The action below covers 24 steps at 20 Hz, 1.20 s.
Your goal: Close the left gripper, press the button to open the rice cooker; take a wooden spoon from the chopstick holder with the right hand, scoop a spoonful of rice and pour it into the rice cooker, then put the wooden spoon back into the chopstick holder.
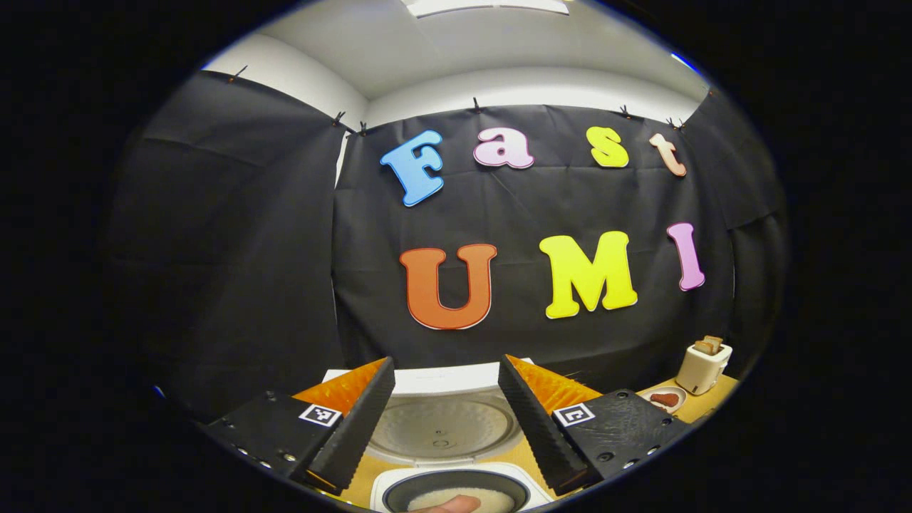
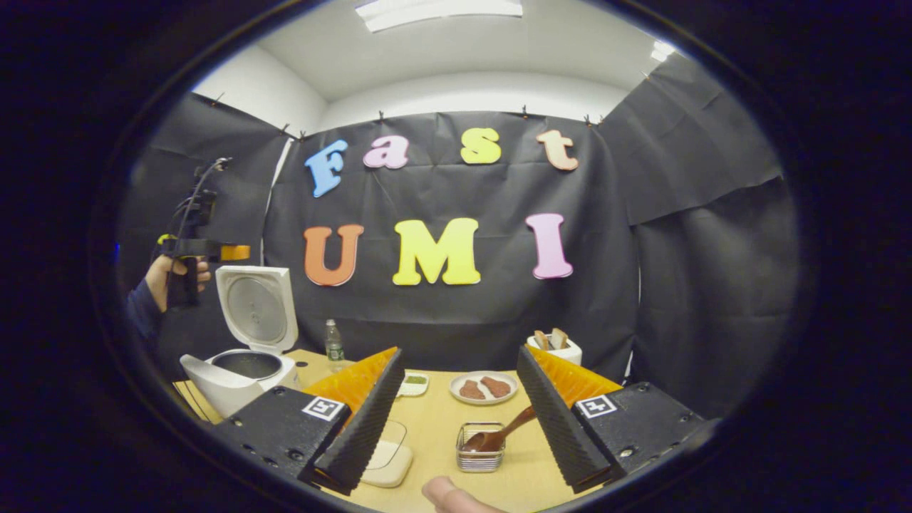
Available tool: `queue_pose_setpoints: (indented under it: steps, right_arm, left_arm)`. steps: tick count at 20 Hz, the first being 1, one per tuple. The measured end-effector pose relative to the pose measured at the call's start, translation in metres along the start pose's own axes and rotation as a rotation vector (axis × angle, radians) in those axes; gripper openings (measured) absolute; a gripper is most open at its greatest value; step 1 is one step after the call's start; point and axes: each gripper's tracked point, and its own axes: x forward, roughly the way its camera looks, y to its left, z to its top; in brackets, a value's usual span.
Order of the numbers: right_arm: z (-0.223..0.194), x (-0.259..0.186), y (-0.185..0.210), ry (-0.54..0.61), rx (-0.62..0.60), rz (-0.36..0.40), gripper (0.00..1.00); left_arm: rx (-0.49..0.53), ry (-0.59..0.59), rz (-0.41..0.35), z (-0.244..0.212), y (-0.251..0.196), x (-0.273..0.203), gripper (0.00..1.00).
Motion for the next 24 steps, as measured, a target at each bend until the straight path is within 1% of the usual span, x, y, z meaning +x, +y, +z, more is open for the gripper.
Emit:
queue_pose_setpoints:
  steps: [3, 5, 6, 8, 10, 11, 12, 13, 15, 18, 19, 20, 21, 24]
  right_arm:
    - [-0.003, -0.005, 0.002, -0.006, 0.003, 0.005, 1.00]
    - [-0.005, -0.008, -0.001, -0.007, 0.009, -0.008, 1.00]
    - [-0.006, -0.010, -0.003, -0.007, 0.009, -0.017, 1.00]
    - [-0.003, -0.016, -0.006, -0.019, 0.014, -0.026, 1.00]
    - [-0.001, -0.024, -0.008, -0.036, 0.020, -0.032, 0.99]
    - [0.000, -0.027, -0.008, -0.042, 0.025, -0.034, 0.99]
    - [0.000, -0.030, -0.008, -0.045, 0.027, -0.033, 1.00]
    - [-0.001, -0.034, -0.007, -0.043, 0.027, -0.033, 0.99]
    - [0.000, -0.041, -0.007, -0.043, 0.034, -0.035, 1.00]
    - [-0.002, -0.057, -0.006, -0.033, 0.036, -0.037, 1.00]
    - [0.002, -0.061, -0.015, -0.024, 0.035, -0.045, 0.99]
    - [0.001, -0.067, -0.015, -0.017, 0.035, -0.049, 1.00]
    - [0.002, -0.074, -0.015, -0.018, 0.039, -0.051, 0.99]
    - [-0.002, -0.091, -0.012, -0.011, 0.057, -0.049, 1.00]
  left_arm:
    - [-0.015, 0.008, 0.009, -0.001, 0.006, 0.042, 0.92]
    - [0.003, 0.025, 0.044, -0.009, 0.018, 0.062, 0.92]
    - [0.010, 0.044, 0.056, -0.016, 0.023, 0.069, 0.93]
    - [-0.014, 0.086, 0.037, -0.030, 0.019, 0.079, 0.93]
    - [-0.043, 0.169, 0.035, -0.049, 0.016, 0.084, 0.92]
    - [-0.036, 0.163, 0.039, -0.051, 0.018, 0.082, 0.84]
    - [-0.034, 0.174, 0.037, -0.049, 0.019, 0.082, 0.97]
    - [-0.044, 0.194, 0.039, -0.050, 0.018, 0.079, 0.95]
    - [-0.044, 0.222, 0.037, -0.050, 0.015, 0.069, 0.96]
    - [-0.047, 0.242, 0.035, -0.051, 0.011, 0.045, 0.96]
    - [-0.044, 0.248, 0.035, -0.052, 0.010, 0.038, 0.96]
    - [-0.043, 0.253, 0.034, -0.053, 0.008, 0.029, 0.96]
    - [-0.042, 0.261, 0.031, -0.056, 0.007, 0.021, 0.96]
    - [-0.052, 0.276, 0.018, -0.062, 0.001, -0.007, 0.96]
